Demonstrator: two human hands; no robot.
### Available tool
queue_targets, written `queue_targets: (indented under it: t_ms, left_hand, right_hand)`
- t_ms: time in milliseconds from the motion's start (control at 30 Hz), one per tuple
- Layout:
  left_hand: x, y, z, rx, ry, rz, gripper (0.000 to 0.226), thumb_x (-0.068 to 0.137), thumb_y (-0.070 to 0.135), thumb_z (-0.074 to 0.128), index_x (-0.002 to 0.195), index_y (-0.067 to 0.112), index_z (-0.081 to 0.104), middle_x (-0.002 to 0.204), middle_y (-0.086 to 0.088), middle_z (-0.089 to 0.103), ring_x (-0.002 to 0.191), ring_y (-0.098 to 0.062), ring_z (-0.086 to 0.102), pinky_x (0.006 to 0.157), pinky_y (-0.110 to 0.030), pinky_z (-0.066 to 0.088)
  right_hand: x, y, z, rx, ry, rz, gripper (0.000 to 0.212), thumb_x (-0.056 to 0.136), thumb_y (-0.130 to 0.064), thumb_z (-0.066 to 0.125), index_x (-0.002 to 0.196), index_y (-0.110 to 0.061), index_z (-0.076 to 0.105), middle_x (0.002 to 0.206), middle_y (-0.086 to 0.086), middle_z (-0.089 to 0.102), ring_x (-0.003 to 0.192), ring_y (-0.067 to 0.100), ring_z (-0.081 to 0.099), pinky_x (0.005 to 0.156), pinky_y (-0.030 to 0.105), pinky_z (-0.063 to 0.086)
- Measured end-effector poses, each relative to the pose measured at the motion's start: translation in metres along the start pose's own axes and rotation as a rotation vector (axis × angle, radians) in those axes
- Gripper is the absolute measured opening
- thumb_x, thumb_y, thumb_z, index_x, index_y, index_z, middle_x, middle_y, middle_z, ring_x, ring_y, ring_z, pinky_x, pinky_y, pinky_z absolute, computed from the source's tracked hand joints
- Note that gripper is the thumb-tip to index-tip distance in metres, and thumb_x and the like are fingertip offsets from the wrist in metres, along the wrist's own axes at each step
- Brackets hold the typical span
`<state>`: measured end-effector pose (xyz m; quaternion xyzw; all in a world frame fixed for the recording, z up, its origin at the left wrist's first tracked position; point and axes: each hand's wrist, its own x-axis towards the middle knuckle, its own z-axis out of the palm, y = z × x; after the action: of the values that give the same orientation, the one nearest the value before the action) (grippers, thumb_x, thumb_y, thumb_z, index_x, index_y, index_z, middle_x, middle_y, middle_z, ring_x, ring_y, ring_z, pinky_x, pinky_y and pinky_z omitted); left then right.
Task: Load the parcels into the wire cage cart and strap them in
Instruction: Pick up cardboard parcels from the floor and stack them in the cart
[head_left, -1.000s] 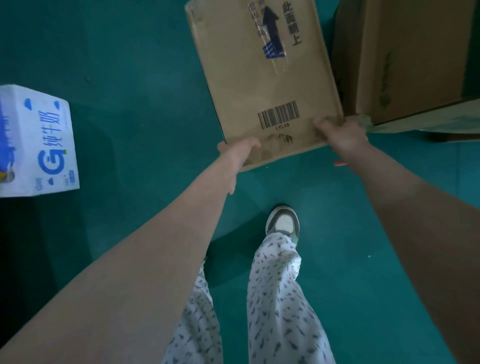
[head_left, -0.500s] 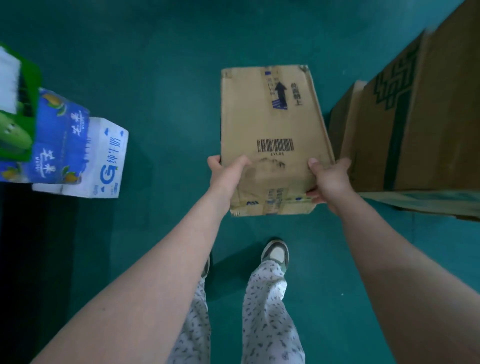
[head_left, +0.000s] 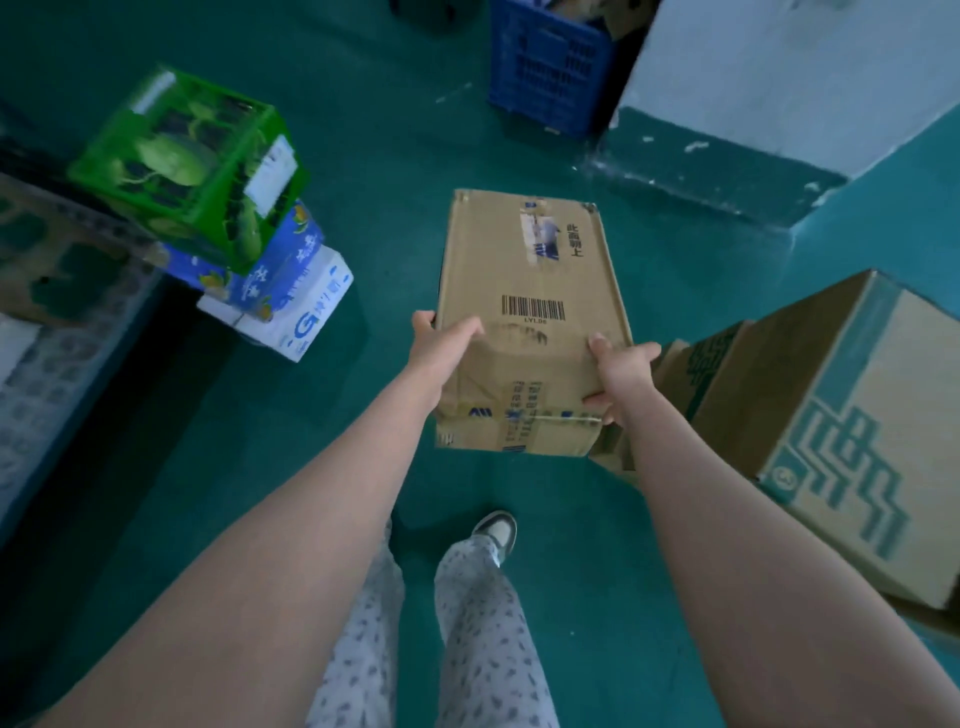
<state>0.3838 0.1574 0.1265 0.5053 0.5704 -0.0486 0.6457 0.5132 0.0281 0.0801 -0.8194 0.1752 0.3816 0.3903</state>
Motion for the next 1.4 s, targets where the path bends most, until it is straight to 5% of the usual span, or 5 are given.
queue_targets:
  t_ms: [300,467,733,900,1400]
  left_hand:
    - [-0.085,-0.012,-0.092,-0.246,0.144,-0.023,0.05,0.086,0.03,0.054,0.128,0.023,0.029,0.119,0.0,0.038,0.108,-0.025,0.039,0.096,-0.061,0.038]
    - [-0.123,-0.036,-0.148,-0.369,0.244,-0.004,0.044,0.086,0.03,0.054,0.122,0.027,0.029,0.116,0.001,0.04,0.107,-0.027,0.041,0.092,-0.054,0.04]
    - [-0.179,-0.078,-0.229,-0.55,0.431,0.072,0.044,0.088,0.026,0.054,0.126,0.022,0.032,0.092,0.006,0.043,0.085,-0.017,0.045,0.076,-0.043,0.038]
    - [-0.217,-0.106,-0.284,-0.664,0.536,0.083,0.05,0.088,0.025,0.057,0.131,0.019,0.033,0.105,0.002,0.044,0.1,-0.023,0.045,0.094,-0.059,0.037]
    - [-0.263,-0.152,-0.415,-0.902,0.835,0.09,0.041,0.089,0.021,0.054,0.126,0.019,0.035,0.096,0.002,0.045,0.08,-0.018,0.044,0.074,-0.044,0.042]
  right_hand:
    - [-0.1,-0.027,0.044,-0.12,-0.092,-0.142,0.054,0.095,-0.037,0.051,0.133,-0.011,0.023,0.139,0.015,0.036,0.112,0.039,0.052,0.065,0.042,0.056]
    - [-0.154,-0.027,0.086,-0.194,-0.19,-0.213,0.054,0.095,-0.037,0.051,0.133,-0.012,0.023,0.139,0.015,0.036,0.108,0.042,0.056,0.047,0.036,0.049]
    - [-0.242,-0.022,0.154,-0.286,-0.343,-0.362,0.052,0.094,-0.036,0.051,0.131,-0.011,0.024,0.138,0.015,0.036,0.111,0.039,0.051,0.073,0.044,0.056]
    - [-0.301,-0.018,0.201,-0.347,-0.442,-0.445,0.054,0.094,-0.036,0.053,0.132,-0.01,0.025,0.14,0.015,0.034,0.116,0.039,0.048,0.072,0.045,0.055]
    - [-0.418,-0.021,0.349,-0.535,-0.715,-0.61,0.07,0.093,-0.034,0.056,0.143,-0.01,0.014,0.146,0.014,0.029,0.123,0.04,0.043,0.067,0.047,0.054]
